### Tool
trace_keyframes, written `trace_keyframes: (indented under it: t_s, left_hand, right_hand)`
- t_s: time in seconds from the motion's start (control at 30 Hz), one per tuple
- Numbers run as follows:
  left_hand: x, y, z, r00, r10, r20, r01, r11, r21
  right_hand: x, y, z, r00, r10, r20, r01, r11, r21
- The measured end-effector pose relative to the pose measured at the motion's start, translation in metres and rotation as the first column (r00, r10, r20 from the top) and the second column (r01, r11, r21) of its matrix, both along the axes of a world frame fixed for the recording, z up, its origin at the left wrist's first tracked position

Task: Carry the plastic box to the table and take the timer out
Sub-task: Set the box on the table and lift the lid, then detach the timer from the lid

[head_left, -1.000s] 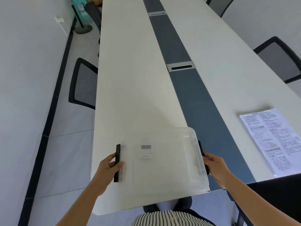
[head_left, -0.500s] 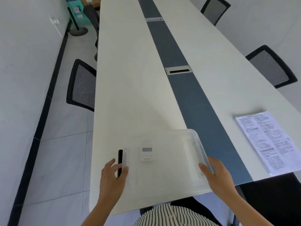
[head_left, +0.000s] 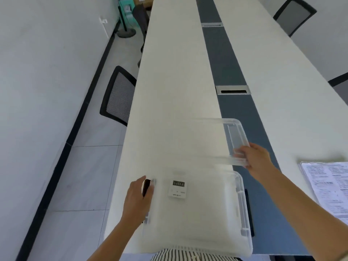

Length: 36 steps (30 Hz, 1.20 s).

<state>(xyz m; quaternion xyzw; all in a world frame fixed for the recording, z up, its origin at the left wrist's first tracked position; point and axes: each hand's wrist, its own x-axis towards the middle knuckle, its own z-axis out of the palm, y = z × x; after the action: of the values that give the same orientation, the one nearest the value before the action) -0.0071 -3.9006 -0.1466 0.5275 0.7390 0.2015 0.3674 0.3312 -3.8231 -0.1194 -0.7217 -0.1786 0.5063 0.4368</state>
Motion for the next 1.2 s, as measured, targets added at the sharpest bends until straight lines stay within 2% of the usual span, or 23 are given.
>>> trace_keyframes:
  t_s: [0.17, 0.27, 0.33, 0.43, 0.6, 0.67, 0.73, 0.83, 0.9, 0.97, 1.0, 1.03, 1.1, 1.13, 1.2]
  left_hand:
    - [0.002, -0.020, -0.028, 0.984, -0.105, -0.145, 0.095, 0.993, -0.071]
    - [0.007, -0.025, -0.035, 0.970, -0.093, -0.223, 0.085, 0.995, -0.047]
    - [0.009, -0.025, -0.037, 0.965, -0.082, -0.248, 0.076, 0.997, -0.034]
    - [0.009, -0.025, -0.040, 0.960, -0.076, -0.268, 0.077, 0.997, -0.008]
    - [0.012, -0.025, -0.041, 0.967, -0.057, -0.250, 0.058, 0.998, -0.001]
    - [0.012, -0.025, -0.041, 0.971, -0.048, -0.234, 0.052, 0.999, 0.011]
    - [0.011, -0.026, -0.040, 0.979, -0.041, -0.202, 0.044, 0.999, 0.013]
    - [0.010, -0.026, -0.040, 0.990, -0.029, -0.138, 0.030, 0.999, 0.011]
    - [0.009, -0.027, -0.041, 0.993, -0.028, -0.115, 0.030, 0.999, 0.017]
    - [0.007, -0.028, -0.044, 0.996, -0.025, -0.086, 0.028, 0.999, 0.031]
    - [0.006, -0.028, -0.046, 0.997, -0.023, -0.071, 0.026, 0.999, 0.036]
    - [0.005, -0.029, -0.047, 0.998, -0.022, -0.057, 0.024, 0.999, 0.040]
    - [0.003, -0.030, -0.050, 0.999, -0.015, -0.037, 0.017, 0.999, 0.043]
    - [0.002, -0.031, -0.052, 1.000, -0.009, -0.027, 0.010, 0.999, 0.046]
    - [0.000, -0.032, -0.054, 1.000, 0.002, -0.009, -0.001, 0.999, 0.047]
  right_hand:
    - [0.004, 0.056, -0.060, 0.999, 0.039, 0.019, -0.037, 0.996, -0.085]
    - [0.008, 0.071, -0.095, 0.974, 0.136, 0.179, -0.109, 0.982, -0.157]
    - [0.012, 0.075, -0.113, 0.904, 0.254, 0.343, -0.172, 0.952, -0.253]
    - [0.014, 0.078, -0.128, 0.725, 0.470, 0.503, -0.276, 0.868, -0.414]
    - [0.014, 0.082, -0.132, 0.489, 0.614, 0.619, -0.308, 0.786, -0.536]
    - [0.015, 0.081, -0.129, 0.468, 0.628, 0.622, -0.313, 0.775, -0.549]
    - [0.012, 0.077, -0.116, 0.512, 0.562, 0.649, -0.330, 0.827, -0.456]
    - [-0.008, 0.060, -0.069, 0.595, 0.347, 0.725, -0.368, 0.920, -0.138]
    - [-0.031, 0.033, -0.028, 0.636, 0.276, 0.721, -0.443, 0.895, 0.049]
    - [-0.059, -0.004, -0.002, 0.619, 0.335, 0.711, -0.578, 0.807, 0.123]
    - [-0.072, -0.021, 0.001, 0.558, 0.394, 0.730, -0.664, 0.740, 0.108]
    - [-0.085, -0.036, -0.004, 0.459, 0.460, 0.760, -0.751, 0.657, 0.056]
    - [-0.109, -0.053, -0.027, 0.180, 0.604, 0.777, -0.874, 0.461, -0.156]
    - [-0.118, -0.056, -0.044, 0.049, 0.672, 0.739, -0.887, 0.369, -0.277]
    - [-0.130, -0.058, -0.076, -0.132, 0.759, 0.638, -0.852, 0.242, -0.465]
